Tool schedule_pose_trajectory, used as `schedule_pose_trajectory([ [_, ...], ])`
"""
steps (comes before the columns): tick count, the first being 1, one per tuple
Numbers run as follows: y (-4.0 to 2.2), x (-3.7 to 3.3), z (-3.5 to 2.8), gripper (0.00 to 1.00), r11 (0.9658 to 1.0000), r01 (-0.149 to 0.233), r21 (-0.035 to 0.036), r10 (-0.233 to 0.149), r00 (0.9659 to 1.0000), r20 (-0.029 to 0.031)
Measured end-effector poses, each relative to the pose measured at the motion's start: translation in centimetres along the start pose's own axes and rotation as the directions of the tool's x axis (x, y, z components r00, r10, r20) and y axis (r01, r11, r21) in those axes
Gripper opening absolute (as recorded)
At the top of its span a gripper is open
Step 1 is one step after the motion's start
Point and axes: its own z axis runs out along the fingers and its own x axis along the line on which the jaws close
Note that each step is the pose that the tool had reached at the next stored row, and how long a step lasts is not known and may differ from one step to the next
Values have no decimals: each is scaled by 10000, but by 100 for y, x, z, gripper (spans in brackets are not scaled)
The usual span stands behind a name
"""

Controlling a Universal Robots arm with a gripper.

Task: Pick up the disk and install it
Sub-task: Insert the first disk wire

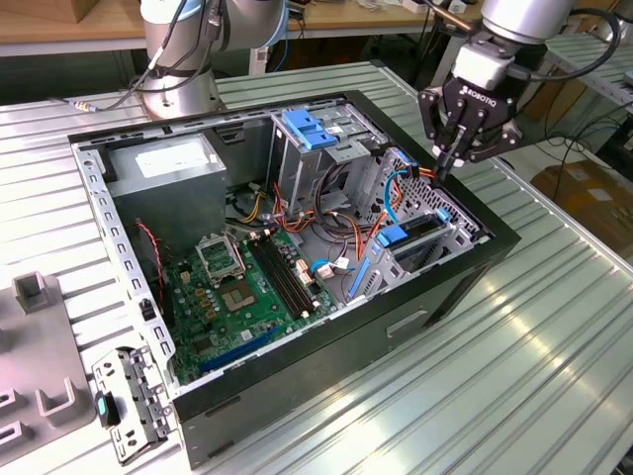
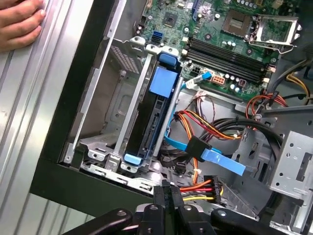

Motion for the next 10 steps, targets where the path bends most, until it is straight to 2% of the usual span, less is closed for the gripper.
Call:
schedule_pose_trajectory([
  [2, 0, 0, 0, 17, 9997, -257, -12, 257, 9997, 5],
  [5, 0, 0, 2, 17, 9974, -720, -35, 720, 9974, 14],
  [7, 0, 0, 3, 17, 9931, -1168, -58, 1168, 9931, 22],
  [10, 0, 0, 5, 17, 9878, -1553, -77, 1553, 9879, 28],
])
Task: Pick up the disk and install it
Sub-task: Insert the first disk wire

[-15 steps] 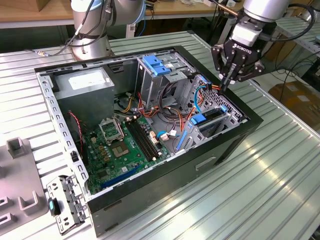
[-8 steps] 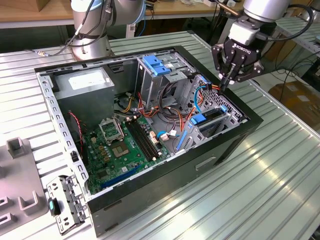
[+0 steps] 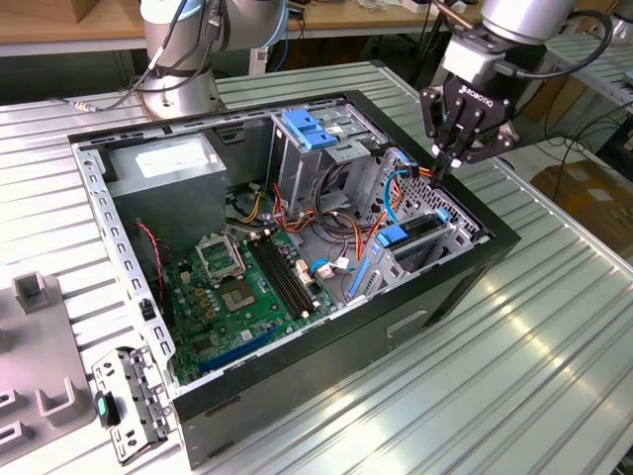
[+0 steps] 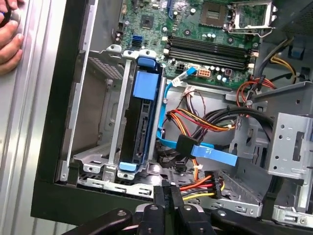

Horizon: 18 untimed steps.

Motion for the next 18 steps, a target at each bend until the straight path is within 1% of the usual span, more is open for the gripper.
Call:
schedule_pose_trajectory([
  [4, 1, 0, 1, 17, 9992, -390, -19, 390, 9992, 8],
  [8, 22, -3, 1, 17, 9985, -545, -27, 545, 9985, 10],
  [12, 25, -4, 2, 17, 9983, -575, -28, 575, 9983, 12],
  [14, 29, -4, 1, 17, 9975, -703, -34, 703, 9975, 13],
  [16, 42, -7, 3, 17, 9970, -768, -37, 768, 9970, 17],
  [18, 68, -11, 5, 17, 9966, -826, -40, 826, 9966, 17],
])
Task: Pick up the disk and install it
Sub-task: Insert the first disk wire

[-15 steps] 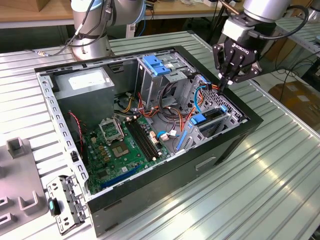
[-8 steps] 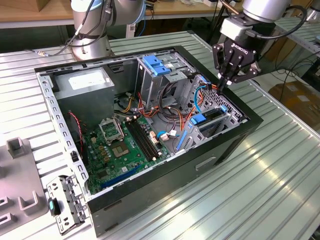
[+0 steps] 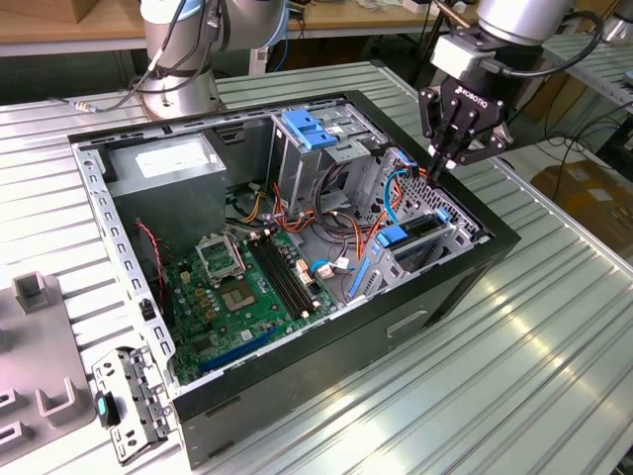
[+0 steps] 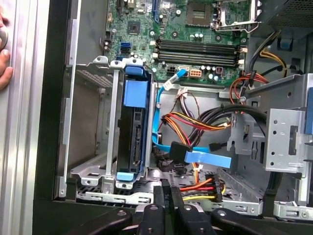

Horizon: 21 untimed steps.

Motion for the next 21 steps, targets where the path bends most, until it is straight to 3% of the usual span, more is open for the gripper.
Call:
schedule_pose_trajectory([
  [6, 92, -2, 20, 17, 10000, -47, 22, 47, 10000, -5],
  [10, 107, 69, 49, 17, 9999, -49, 90, 49, 10000, -5],
  [14, 187, 79, 82, 17, 9999, -52, 142, 51, 10000, 51],
  [21, 197, 148, 179, 17, 9997, -165, 168, 164, 9998, 71],
])
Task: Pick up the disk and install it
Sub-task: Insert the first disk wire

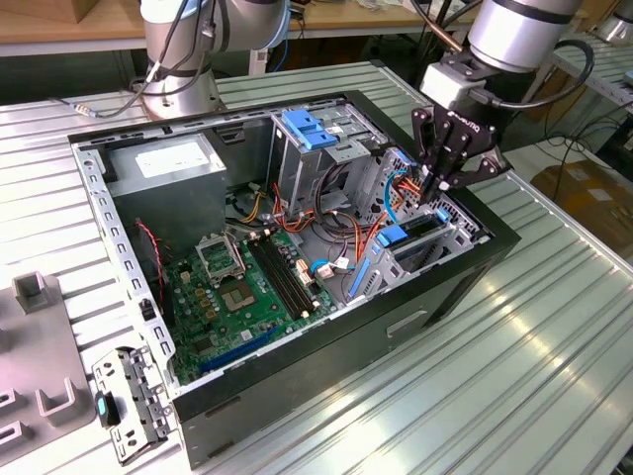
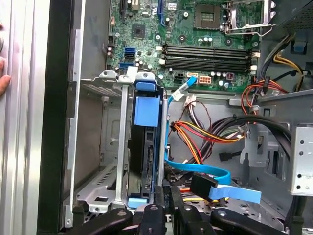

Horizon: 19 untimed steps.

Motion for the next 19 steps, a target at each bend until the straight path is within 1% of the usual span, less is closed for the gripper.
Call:
schedule_pose_trajectory([
  [3, 20, 2, 13, 17, 10000, -68, 0, 68, 10000, 5],
  [5, 25, 2, 21, 17, 9995, -318, -9, 318, 9995, 5],
  [6, 34, 2, 25, 17, 9994, -356, -11, 356, 9994, 8],
  [9, 55, 14, 27, 17, 9994, -357, -12, 357, 9994, 6],
  [12, 106, 25, 28, 17, 9994, -360, -11, 360, 9994, 6],
  [15, 108, 53, 31, 17, 9993, -361, -11, 361, 9993, 7],
  [18, 111, 105, 35, 17, 9993, -362, -12, 362, 9993, 6],
  [19, 111, 105, 37, 17, 9993, -362, -12, 362, 9993, 5],
])
